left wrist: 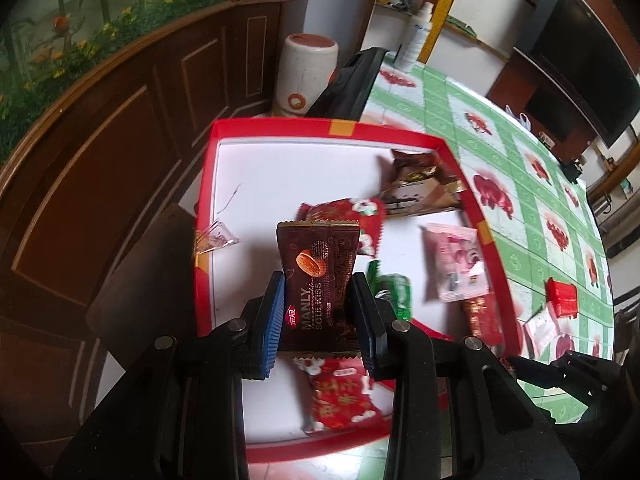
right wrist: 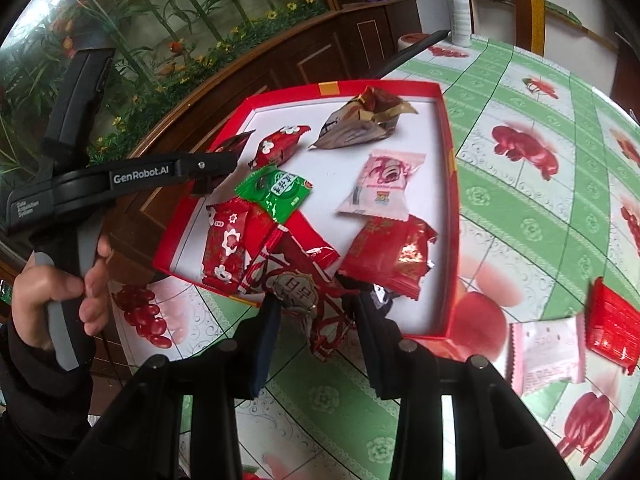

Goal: Organize snacks
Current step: 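Open the left tool over the tray while the right releases its packet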

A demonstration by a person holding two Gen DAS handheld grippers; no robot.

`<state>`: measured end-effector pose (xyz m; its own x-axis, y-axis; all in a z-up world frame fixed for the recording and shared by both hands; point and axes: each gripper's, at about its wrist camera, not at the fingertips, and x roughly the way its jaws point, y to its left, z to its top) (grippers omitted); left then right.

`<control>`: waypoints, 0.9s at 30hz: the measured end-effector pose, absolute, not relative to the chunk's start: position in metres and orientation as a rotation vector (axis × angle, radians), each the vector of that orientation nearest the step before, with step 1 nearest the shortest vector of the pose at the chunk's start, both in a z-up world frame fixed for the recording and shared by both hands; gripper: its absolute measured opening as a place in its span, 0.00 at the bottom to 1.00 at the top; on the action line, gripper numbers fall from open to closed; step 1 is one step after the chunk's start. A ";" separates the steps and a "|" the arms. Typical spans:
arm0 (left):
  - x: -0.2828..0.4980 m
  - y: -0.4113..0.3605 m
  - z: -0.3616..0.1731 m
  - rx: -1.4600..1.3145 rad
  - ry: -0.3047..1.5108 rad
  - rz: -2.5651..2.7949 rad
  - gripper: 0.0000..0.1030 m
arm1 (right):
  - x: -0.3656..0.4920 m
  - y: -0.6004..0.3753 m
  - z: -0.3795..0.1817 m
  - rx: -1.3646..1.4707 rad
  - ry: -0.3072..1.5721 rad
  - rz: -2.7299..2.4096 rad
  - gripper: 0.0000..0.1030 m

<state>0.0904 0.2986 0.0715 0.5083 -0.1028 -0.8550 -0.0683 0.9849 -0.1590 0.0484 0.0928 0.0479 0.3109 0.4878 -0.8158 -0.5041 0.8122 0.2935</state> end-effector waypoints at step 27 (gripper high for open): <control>0.083 0.300 0.051 -0.092 1.078 0.070 0.32 | 0.052 0.096 0.043 -0.013 1.063 0.616 0.54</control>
